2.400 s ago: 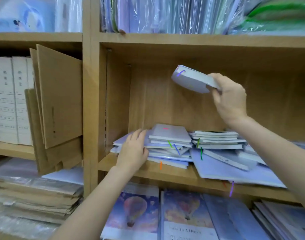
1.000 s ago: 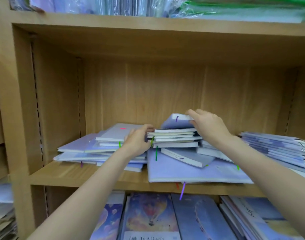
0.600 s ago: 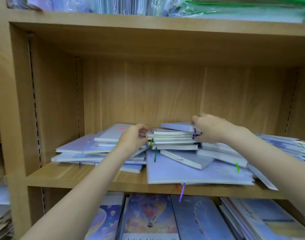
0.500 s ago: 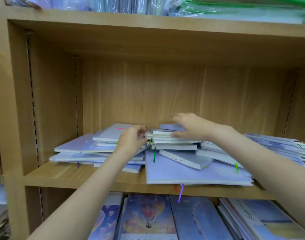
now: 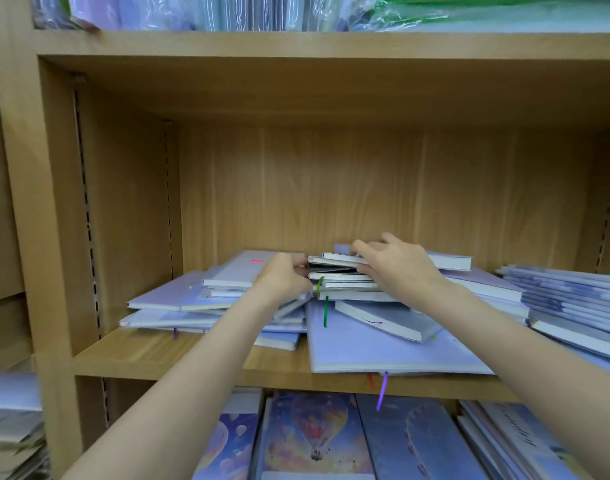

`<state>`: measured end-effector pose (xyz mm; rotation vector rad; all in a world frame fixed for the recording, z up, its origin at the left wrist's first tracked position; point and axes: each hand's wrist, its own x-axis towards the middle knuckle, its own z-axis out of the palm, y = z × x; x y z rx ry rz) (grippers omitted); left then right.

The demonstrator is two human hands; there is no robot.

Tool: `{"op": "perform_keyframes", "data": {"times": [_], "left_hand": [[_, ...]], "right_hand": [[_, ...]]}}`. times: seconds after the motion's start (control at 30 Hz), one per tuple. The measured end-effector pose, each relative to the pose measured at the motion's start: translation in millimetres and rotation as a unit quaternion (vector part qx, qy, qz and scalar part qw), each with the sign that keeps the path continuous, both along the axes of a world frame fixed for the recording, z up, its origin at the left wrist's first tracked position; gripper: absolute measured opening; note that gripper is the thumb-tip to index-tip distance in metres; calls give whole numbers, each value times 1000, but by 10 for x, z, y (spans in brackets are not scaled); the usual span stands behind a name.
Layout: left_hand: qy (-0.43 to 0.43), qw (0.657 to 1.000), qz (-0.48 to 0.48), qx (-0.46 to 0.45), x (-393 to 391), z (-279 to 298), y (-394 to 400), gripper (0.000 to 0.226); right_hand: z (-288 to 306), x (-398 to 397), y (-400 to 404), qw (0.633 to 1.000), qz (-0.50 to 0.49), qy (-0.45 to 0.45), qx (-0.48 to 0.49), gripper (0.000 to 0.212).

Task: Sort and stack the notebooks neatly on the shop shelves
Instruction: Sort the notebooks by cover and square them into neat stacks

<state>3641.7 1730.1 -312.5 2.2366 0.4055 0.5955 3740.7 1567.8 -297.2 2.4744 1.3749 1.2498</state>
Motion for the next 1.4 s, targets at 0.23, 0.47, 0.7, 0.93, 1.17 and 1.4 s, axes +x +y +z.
{"op": "perform_keyframes", "data": {"times": [0.23,0.47,0.7,0.93,1.17,1.4], "left_hand": [[-53,947,-37,-315,75,422,-147,10],[-108,918,-3,-382,276,275,-246,25],[-143,900,26,-411,261,457,-251,8],[-178,910,97,-362,-539,671,379,15],[-73,981,101,-149,-809,271,486,12],[-107,952,23,-286,-1043,249,444,18]], "right_hand": [[110,61,-127,992,34,119,31,21],[98,79,-224,976,81,178,94,19],[85,78,-204,964,94,162,188,19],[-30,129,-54,974,42,190,116,20],[117,-388,355,938,159,307,8,33],[77,-570,480,962,110,230,-92,34]]}}
